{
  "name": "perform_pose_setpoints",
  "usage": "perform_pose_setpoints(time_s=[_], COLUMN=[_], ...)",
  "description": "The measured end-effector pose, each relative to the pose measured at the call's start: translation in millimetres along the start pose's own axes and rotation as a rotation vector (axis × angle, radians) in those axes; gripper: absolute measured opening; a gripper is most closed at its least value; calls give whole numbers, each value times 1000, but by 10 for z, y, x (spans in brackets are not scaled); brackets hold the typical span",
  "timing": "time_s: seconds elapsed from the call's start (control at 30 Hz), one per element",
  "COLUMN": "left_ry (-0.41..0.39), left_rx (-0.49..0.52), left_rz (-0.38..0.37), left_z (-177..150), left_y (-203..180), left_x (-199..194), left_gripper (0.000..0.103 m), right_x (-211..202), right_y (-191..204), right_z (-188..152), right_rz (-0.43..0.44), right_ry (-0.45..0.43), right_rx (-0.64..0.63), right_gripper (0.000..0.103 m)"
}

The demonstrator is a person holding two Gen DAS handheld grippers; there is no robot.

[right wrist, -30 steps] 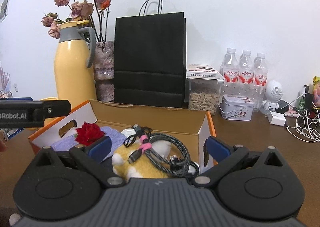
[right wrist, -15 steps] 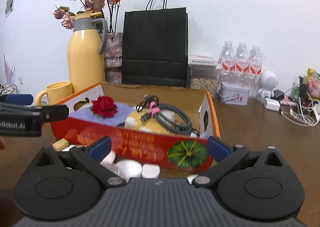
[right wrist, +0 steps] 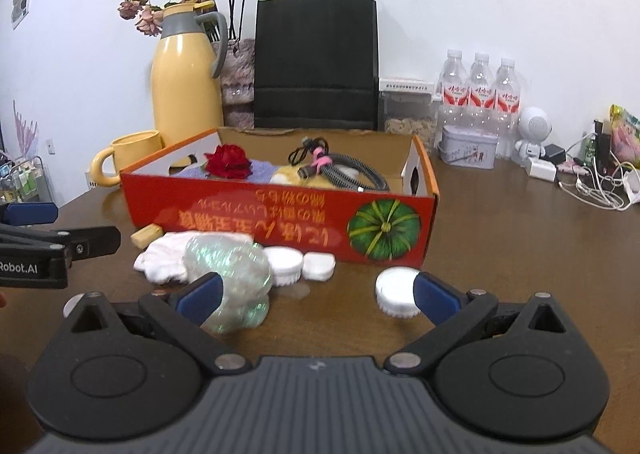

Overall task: Organize objects
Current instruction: 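Grasp a white lid with the left tool while the right tool grasps the clear plastic bag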

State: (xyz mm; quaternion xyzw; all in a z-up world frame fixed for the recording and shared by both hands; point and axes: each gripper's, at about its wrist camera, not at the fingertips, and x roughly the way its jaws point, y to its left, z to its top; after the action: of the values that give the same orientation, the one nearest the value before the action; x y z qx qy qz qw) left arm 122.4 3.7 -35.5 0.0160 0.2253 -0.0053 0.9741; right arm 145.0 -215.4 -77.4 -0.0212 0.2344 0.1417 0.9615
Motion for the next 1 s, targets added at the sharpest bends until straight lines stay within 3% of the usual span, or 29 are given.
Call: perform_pose_setpoints(time_s=[0.43, 0.53, 0.57, 0.63, 0.67, 1.0], left_ry=[124, 158, 164, 183, 172, 110], left_rx=[12, 6, 3, -10, -22, -36], left_rz=[32, 38, 39, 8, -8, 2], left_z=[-283, -304, -306, -314, -315, -70], left_y=[69, 76, 81, 96, 109, 84], left_x=[-104, -54, -41, -10, -22, 18], left_gripper=[100, 87, 77, 48, 28, 27], right_x=[-107, -105, -103, -98, -93, -6], right_y=[60, 54, 53, 52, 47, 71], right_z=[-161, -176, -181, -187, -190, -192], right_rz=[34, 36, 35, 35, 35, 33], right_ry=[70, 85, 90, 96, 99, 152], right_rx=[33, 51, 55, 59, 59, 57], right_gripper=[103, 103, 103, 103, 103, 103])
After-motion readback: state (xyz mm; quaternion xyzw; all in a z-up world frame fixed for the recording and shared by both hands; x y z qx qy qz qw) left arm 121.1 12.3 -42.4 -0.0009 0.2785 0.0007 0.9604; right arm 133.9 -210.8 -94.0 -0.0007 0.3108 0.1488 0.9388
